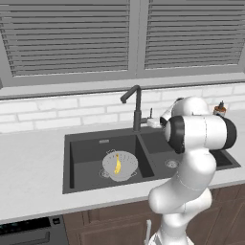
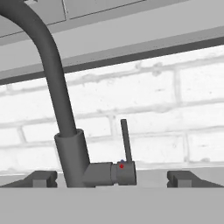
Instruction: Put the colander in the sink, put the banana in the colander, and turn on the sink faucet and pour water over the colander.
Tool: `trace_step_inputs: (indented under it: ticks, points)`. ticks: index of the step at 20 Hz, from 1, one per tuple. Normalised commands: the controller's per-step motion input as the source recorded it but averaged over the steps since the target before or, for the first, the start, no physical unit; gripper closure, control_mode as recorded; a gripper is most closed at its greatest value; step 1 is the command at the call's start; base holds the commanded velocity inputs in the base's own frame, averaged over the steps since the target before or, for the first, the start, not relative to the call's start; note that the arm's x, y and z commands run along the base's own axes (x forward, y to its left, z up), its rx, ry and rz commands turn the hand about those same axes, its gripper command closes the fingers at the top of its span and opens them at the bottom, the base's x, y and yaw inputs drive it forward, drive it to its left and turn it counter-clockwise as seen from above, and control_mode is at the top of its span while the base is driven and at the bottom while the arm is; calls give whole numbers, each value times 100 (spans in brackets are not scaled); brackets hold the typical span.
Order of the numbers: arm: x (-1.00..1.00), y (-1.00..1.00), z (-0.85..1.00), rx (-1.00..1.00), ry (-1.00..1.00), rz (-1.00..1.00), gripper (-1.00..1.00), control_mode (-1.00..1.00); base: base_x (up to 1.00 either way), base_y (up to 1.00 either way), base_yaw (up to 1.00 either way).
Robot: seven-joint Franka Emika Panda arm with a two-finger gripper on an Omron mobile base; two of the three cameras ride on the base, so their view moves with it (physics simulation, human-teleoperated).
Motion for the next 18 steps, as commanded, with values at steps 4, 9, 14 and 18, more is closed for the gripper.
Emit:
trace_step_inputs:
  ticks: [4, 9, 14, 18]
  points:
    - [23, 0, 0, 0, -7, -1, -100, -100, 0, 0, 0]
    - [32, -1, 0, 0, -1, 0, -100, -100, 0, 0, 0]
    - [28, 0, 0, 0, 0, 0, -100, -100, 0, 0, 0]
    - [30, -6, 0, 0, 0, 0, -100, -100, 0, 0, 0]
